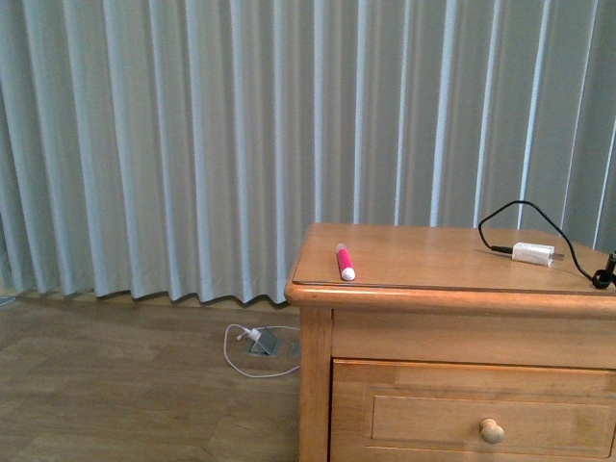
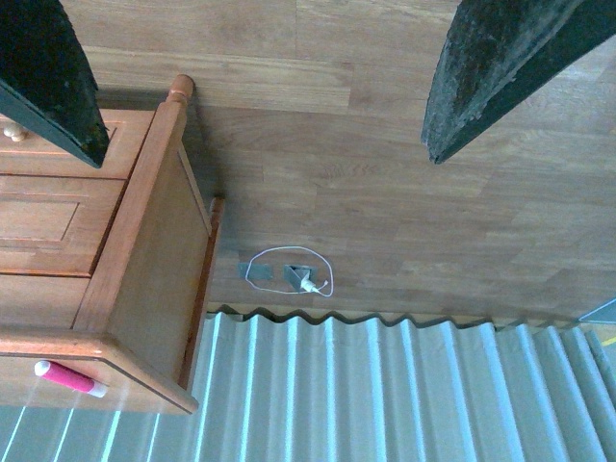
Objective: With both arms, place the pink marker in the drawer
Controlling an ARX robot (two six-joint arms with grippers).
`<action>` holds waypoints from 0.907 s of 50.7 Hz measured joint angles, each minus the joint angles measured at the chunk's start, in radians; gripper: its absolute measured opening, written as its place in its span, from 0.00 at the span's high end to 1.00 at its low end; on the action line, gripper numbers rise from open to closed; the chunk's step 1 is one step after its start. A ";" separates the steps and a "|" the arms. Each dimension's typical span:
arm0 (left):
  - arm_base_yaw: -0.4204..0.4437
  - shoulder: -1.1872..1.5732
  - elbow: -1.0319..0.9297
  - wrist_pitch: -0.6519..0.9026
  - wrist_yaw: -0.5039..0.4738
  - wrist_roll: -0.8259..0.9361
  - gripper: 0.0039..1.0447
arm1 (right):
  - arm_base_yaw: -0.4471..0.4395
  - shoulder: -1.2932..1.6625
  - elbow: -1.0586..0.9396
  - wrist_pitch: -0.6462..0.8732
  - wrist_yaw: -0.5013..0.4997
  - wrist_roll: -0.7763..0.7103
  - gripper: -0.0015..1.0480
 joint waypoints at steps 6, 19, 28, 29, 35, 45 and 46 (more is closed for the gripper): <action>0.000 0.000 0.000 0.000 0.000 0.000 0.05 | 0.000 0.000 0.000 0.000 0.000 0.000 0.08; 0.000 0.000 0.000 0.000 0.000 0.000 0.05 | 0.000 0.000 0.000 0.000 0.000 0.000 0.08; 0.000 0.000 0.000 0.000 0.000 0.000 0.05 | 0.000 0.000 0.000 0.000 0.000 0.000 0.08; 0.000 0.000 0.000 0.000 0.000 0.000 0.05 | 0.000 0.000 0.000 0.000 0.000 0.000 0.08; 0.000 0.000 0.000 0.000 0.000 0.000 0.05 | 0.000 0.000 0.000 0.000 0.000 0.000 0.08; 0.000 0.000 0.000 0.000 0.000 0.000 0.05 | 0.000 0.000 0.000 0.000 0.000 0.000 0.08; 0.000 0.000 0.000 0.000 0.000 0.000 0.05 | 0.000 0.000 0.000 0.000 0.000 0.000 0.08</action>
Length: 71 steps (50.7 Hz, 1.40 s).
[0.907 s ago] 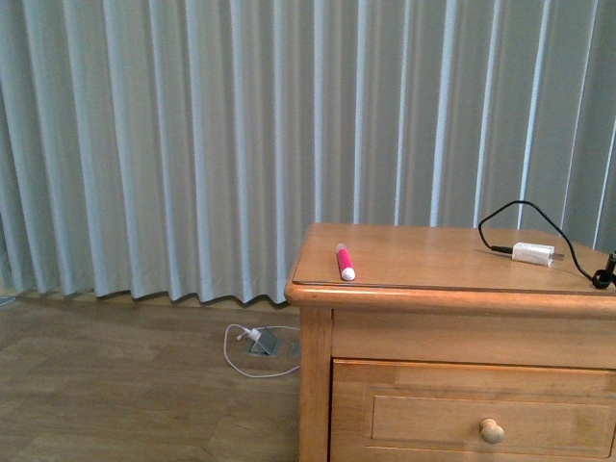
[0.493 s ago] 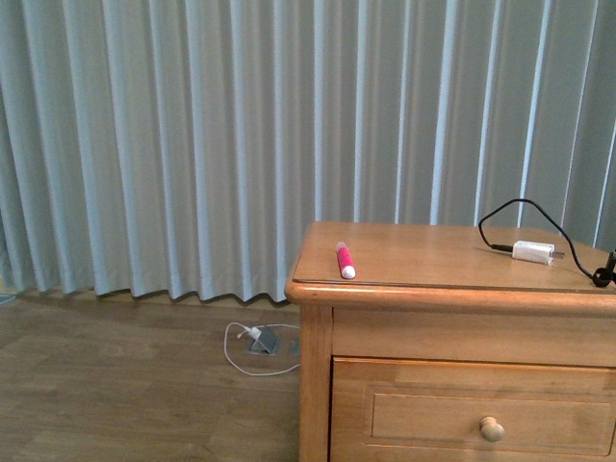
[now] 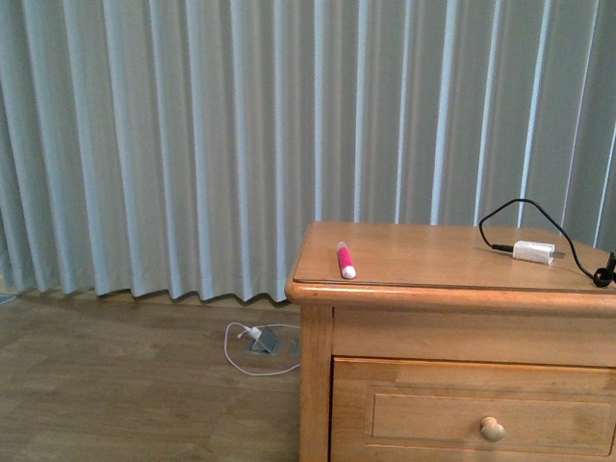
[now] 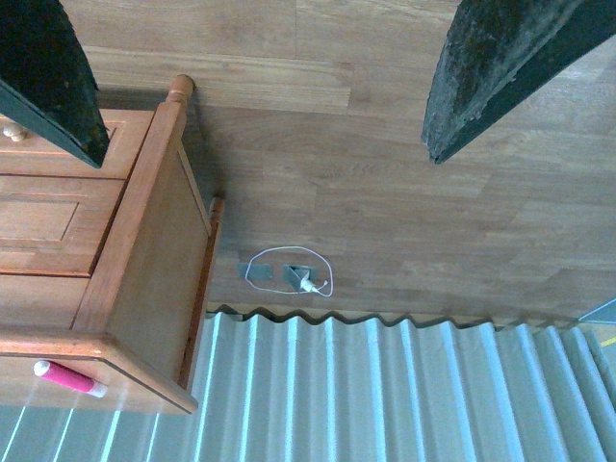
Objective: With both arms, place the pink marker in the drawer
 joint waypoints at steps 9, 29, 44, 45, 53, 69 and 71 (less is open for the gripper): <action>0.000 0.000 0.000 0.000 0.000 0.000 0.05 | 0.000 0.000 0.000 0.000 0.000 0.000 0.08; 0.000 0.000 0.000 0.000 0.000 0.000 0.05 | 0.000 0.000 0.000 0.000 0.000 0.000 0.08; 0.000 0.000 0.000 0.000 0.000 0.000 0.05 | -0.002 0.005 0.002 -0.009 -0.008 0.002 0.08; 0.000 0.000 0.000 0.000 0.000 0.000 0.05 | -0.009 0.028 0.025 -0.076 -0.046 0.003 0.08; 0.000 0.000 0.000 0.000 0.000 0.000 0.05 | -0.039 0.212 0.080 -0.173 -0.104 0.030 0.08; 0.000 0.000 0.000 0.000 0.000 0.000 0.05 | 0.042 0.685 0.190 0.147 -0.076 0.041 0.08; 0.000 0.000 0.000 0.000 0.000 0.000 0.05 | 0.057 0.761 0.205 0.193 -0.069 0.040 0.08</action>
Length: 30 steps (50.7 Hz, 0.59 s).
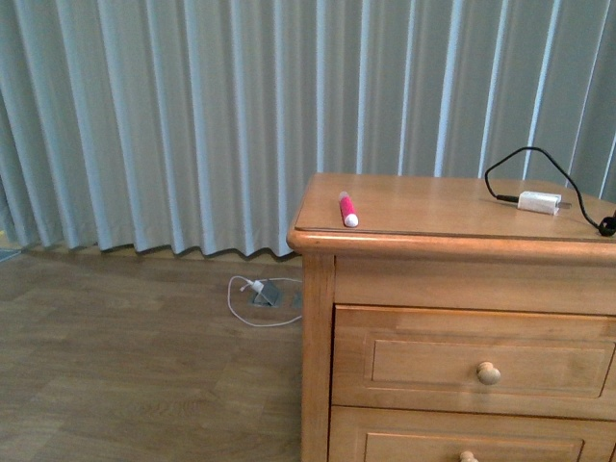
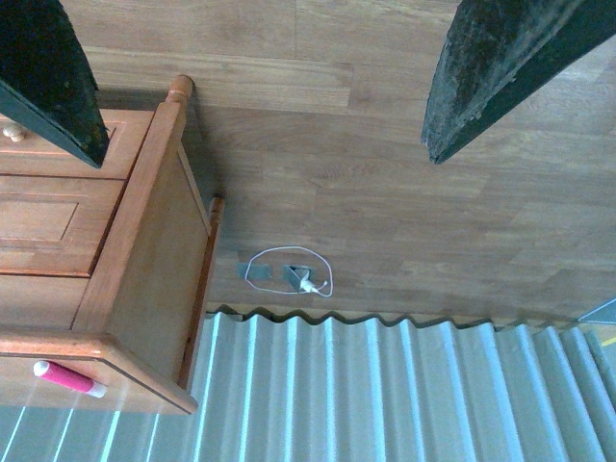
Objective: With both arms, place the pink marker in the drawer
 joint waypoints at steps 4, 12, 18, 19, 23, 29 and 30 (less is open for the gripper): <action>0.000 0.000 0.000 0.000 0.000 0.000 0.05 | 0.028 0.148 0.039 0.088 0.014 -0.005 0.08; 0.000 0.000 0.000 0.000 0.000 0.000 0.05 | 0.066 0.378 0.127 0.194 0.039 -0.008 0.08; 0.000 0.000 0.000 0.000 0.000 0.000 0.05 | 0.089 0.538 0.208 0.253 0.061 -0.010 0.08; 0.000 0.000 0.000 0.000 0.000 0.000 0.05 | 0.093 0.563 0.222 0.261 0.067 -0.010 0.08; 0.000 0.000 0.000 0.000 0.000 0.000 0.05 | 0.103 0.661 0.275 0.299 0.086 -0.009 0.08; 0.000 0.000 0.000 0.000 0.000 0.000 0.05 | 0.119 0.801 0.362 0.350 0.111 -0.009 0.08; 0.000 0.000 0.000 0.000 0.000 0.000 0.05 | 0.122 0.821 0.373 0.358 0.115 -0.009 0.08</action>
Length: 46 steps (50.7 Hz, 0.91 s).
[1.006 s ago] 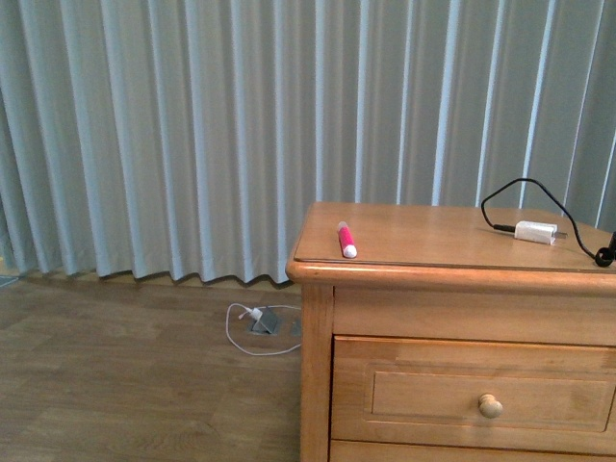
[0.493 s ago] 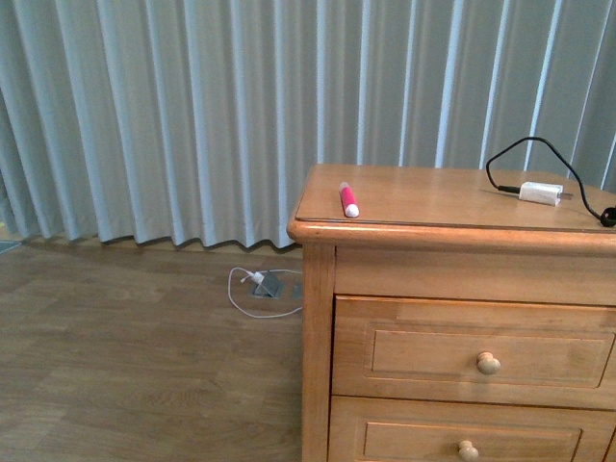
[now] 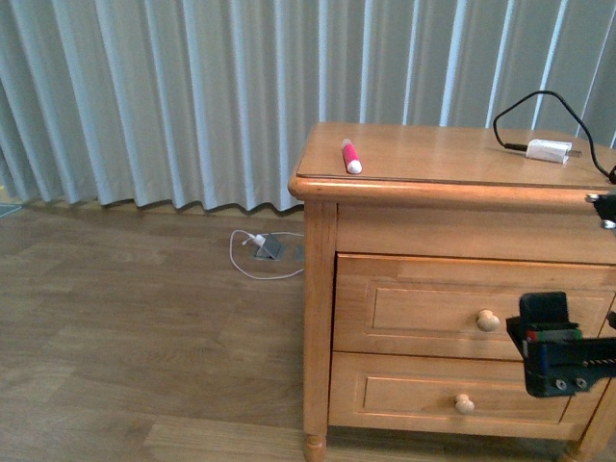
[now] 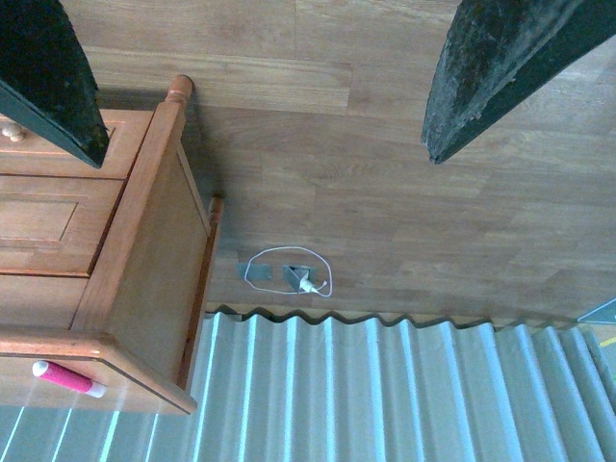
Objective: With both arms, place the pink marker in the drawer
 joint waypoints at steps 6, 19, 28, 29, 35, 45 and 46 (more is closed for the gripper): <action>0.000 0.000 0.000 0.000 0.000 0.000 0.05 | 0.013 0.107 0.070 0.037 0.027 0.000 0.08; 0.000 0.000 0.000 0.000 0.000 0.000 0.05 | 0.024 0.334 0.257 0.063 0.072 0.000 0.08; 0.000 0.000 0.000 0.000 0.000 0.000 0.05 | 0.019 0.463 0.376 0.061 0.086 0.000 0.08; 0.000 0.000 0.000 0.000 0.000 0.000 0.05 | 0.018 0.479 0.392 0.060 0.086 0.000 0.08; 0.000 0.000 0.000 0.000 0.000 0.000 0.05 | 0.010 0.537 0.455 0.054 0.094 -0.001 0.08; 0.000 0.000 0.000 0.000 0.000 0.000 0.05 | -0.020 0.639 0.540 0.061 0.119 -0.005 0.08; 0.000 0.000 0.000 0.000 0.000 0.000 0.05 | -0.023 0.647 0.546 0.062 0.120 -0.005 0.08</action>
